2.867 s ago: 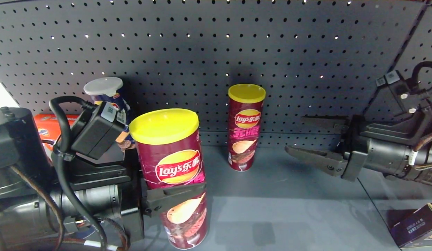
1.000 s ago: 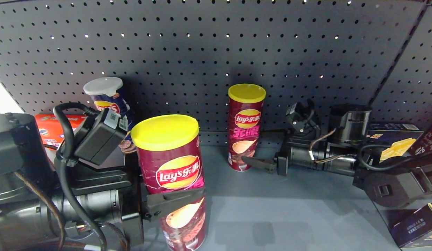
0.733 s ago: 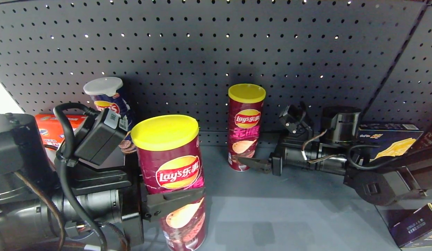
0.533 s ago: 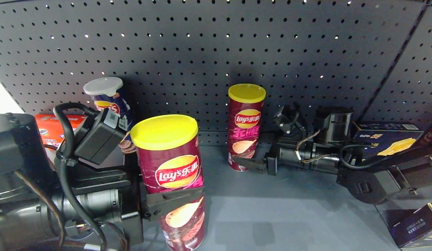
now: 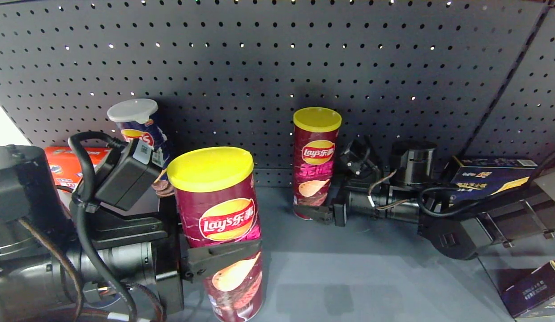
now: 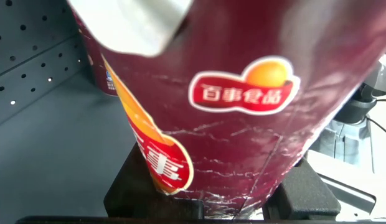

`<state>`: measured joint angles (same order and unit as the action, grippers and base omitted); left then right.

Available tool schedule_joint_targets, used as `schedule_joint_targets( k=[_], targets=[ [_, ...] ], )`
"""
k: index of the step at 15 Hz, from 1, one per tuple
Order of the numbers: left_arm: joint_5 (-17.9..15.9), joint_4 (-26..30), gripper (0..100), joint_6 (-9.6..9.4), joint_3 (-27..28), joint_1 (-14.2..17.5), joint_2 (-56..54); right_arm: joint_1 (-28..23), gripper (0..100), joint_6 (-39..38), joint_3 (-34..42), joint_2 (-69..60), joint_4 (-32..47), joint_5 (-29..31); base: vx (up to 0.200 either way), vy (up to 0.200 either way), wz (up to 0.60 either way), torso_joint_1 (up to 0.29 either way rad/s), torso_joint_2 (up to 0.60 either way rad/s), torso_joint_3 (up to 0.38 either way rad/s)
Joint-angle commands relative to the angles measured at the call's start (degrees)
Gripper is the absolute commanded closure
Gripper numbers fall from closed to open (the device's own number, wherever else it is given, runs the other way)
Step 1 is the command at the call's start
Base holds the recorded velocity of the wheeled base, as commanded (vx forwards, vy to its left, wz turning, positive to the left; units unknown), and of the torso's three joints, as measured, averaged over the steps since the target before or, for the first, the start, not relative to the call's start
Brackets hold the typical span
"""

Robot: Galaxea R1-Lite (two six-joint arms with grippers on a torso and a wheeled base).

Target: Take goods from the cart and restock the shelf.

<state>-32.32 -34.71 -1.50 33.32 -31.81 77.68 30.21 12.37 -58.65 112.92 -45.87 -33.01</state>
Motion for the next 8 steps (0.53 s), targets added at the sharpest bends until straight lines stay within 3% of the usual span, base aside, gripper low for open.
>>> schedule_joint_targets(
  k=[1, 3, 4, 8],
  targets=[
    [0.1, 0.0, 100, 0.01, 0.0, 0.0, 0.0, 0.0, 0, 0.0, -0.9, 1.2, 0.0, 0.0, 0.0, 0.0, 0.0, 0.0, 0.0, 0.0],
    [0.1, 0.0, 100, 0.01, 0.0, 0.0, 0.0, -0.1, 0, 0.0, -1.3, 1.4, 0.0, -0.2, 0.0, 0.0, 0.0, 0.0, 0.0, 0.0],
    [0.1, 0.0, 100, 0.01, -0.1, 0.0, 0.0, 0.0, 100, 0.0, -1.4, 1.5, 0.0, -0.2, 0.0, 0.0, 0.0, 0.0, 0.0, 0.0],
    [0.1, 0.0, 100, 0.01, -0.3, 0.0, 0.0, 0.6, 100, 0.0, -0.8, 1.3, 0.0, -0.2, 0.0, 0.0, 0.0, 0.0, 0.0, 0.0]
  ],
)
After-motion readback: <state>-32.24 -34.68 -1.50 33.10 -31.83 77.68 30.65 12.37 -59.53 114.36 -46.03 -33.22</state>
